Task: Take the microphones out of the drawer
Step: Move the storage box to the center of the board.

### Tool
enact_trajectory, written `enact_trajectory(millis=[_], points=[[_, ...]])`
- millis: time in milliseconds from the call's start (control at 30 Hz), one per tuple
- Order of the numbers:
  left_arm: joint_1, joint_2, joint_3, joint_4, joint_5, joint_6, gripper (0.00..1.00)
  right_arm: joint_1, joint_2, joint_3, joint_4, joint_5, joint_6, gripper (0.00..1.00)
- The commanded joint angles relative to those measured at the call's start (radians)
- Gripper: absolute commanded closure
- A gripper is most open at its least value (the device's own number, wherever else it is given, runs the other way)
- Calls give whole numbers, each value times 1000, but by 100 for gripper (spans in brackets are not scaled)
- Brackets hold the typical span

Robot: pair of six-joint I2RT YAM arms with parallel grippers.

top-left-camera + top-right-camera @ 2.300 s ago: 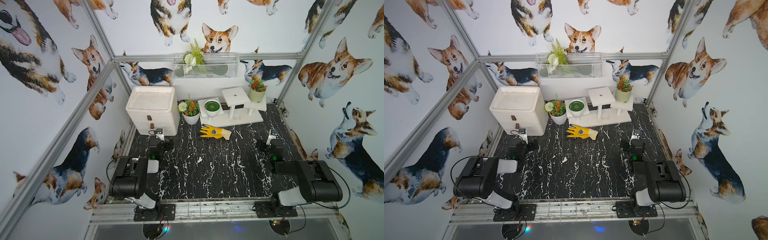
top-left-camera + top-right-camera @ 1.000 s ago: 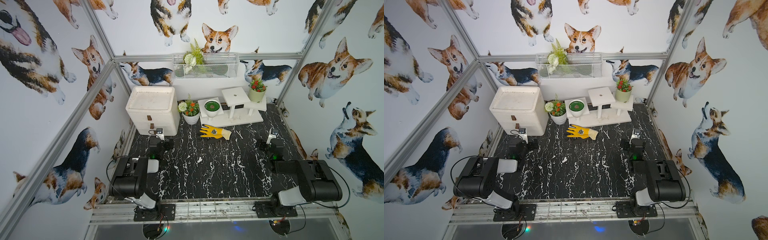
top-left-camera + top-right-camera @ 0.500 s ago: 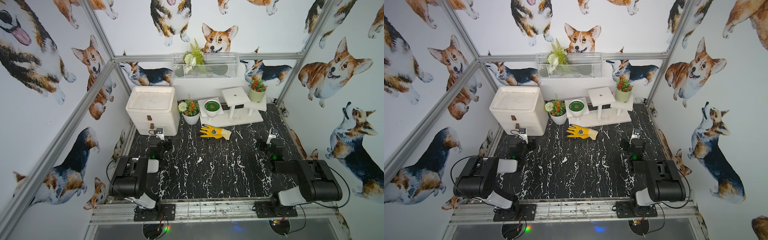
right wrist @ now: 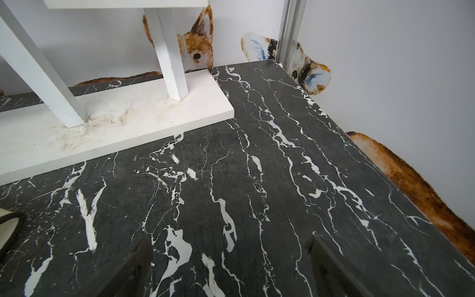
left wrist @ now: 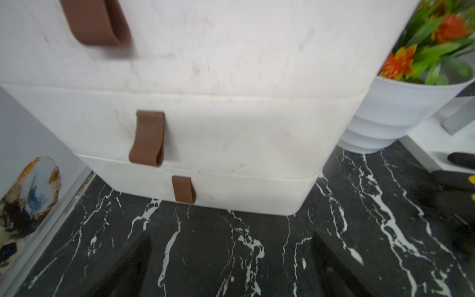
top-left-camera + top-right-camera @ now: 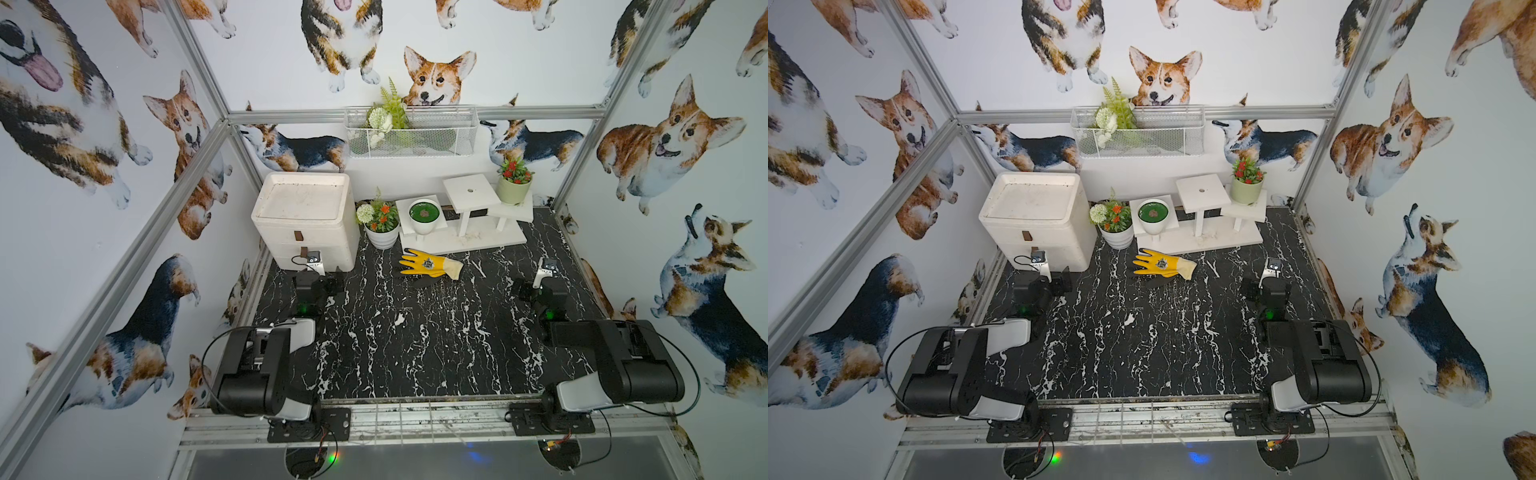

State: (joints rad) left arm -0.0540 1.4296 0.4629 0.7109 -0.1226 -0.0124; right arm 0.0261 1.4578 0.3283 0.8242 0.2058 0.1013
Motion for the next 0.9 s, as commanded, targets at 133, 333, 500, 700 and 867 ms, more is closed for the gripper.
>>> enact_trajectory(millis=[133,333,500,700,867], points=[[-1,-258,57,-384,-71,-117,0,2,-4,-3,8,-6,-1,0],[-1,-514,242,-842,-89,-135,0,3,-7,-6,15,-5,-3,0],[1,-513,545,-1145,-82,-122,0,2,-5,-6,16,-4,-3,0],[6,-251,974,-1396,-89,-110,0,2,-7,-8,18,-5,-3,0],[41,-43,1208,-1466,-88,-97,0,2,-6,-9,21,-6,-5,0]])
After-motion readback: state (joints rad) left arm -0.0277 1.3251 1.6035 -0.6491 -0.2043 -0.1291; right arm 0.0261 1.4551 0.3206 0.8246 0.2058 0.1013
